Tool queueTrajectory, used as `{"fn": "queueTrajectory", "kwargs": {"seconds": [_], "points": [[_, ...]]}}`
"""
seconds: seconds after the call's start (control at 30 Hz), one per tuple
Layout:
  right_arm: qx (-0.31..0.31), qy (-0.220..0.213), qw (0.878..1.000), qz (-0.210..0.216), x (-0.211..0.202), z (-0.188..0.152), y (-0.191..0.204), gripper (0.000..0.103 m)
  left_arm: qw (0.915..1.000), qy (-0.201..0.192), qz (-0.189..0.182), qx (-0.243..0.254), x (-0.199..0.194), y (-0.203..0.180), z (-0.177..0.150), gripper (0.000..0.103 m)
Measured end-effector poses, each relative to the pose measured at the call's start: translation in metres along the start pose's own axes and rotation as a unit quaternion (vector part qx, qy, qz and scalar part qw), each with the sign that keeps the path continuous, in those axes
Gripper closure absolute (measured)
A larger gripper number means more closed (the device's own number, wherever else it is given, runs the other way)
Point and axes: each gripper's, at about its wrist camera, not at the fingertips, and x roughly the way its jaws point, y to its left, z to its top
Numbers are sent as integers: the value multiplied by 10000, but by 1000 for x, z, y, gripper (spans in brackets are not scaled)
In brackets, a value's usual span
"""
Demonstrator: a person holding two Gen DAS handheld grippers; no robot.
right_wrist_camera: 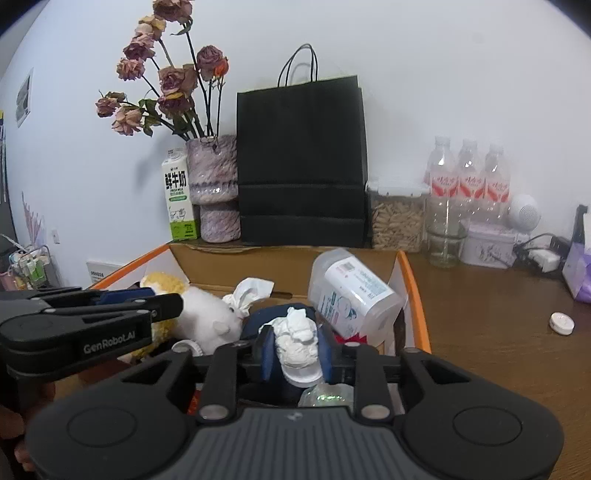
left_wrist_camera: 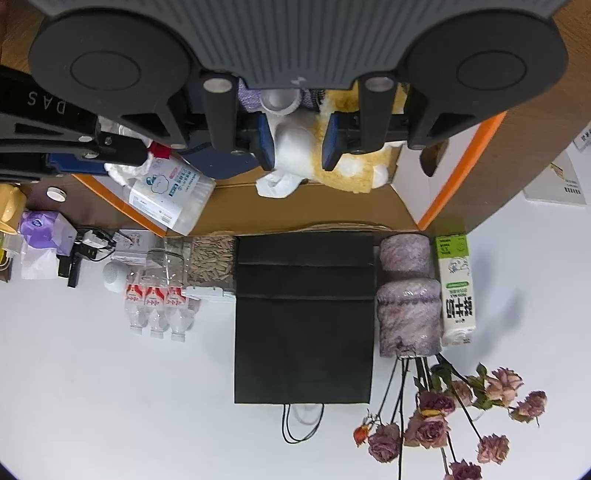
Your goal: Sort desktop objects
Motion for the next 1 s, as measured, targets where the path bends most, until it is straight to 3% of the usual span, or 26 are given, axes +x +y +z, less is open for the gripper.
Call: {"fn": "queueTrajectory", "kwargs": {"seconds": [0.03, 0.1, 0.17, 0.27, 0.6, 1.0], "points": [[-13, -42, 10000, -53, -1, 0, 0, 75, 10000, -31, -2, -26, -2, 1, 1, 59], [-25, -98, 9999, -129, -4, 0, -1, 53, 9998, -131, 165, -43, -7, 2, 2, 19], [-36, -213, 9996, -182, -10, 1, -1, 10, 9988, -329, 364, -34, -15, 4, 5, 0], [-106, -563, 9981, -223, -23, 2, 0, 1, 9975, -510, 474, -72, -26, 7, 9, 0], [91, -541, 9983, -212, -50, 9, 6, 0, 9975, -607, 353, -35, -60, 5, 13, 0], [8, -226, 9997, -91, -108, -7, 22, 0, 9995, -283, 56, -152, -120, 13, -6, 0]]}}
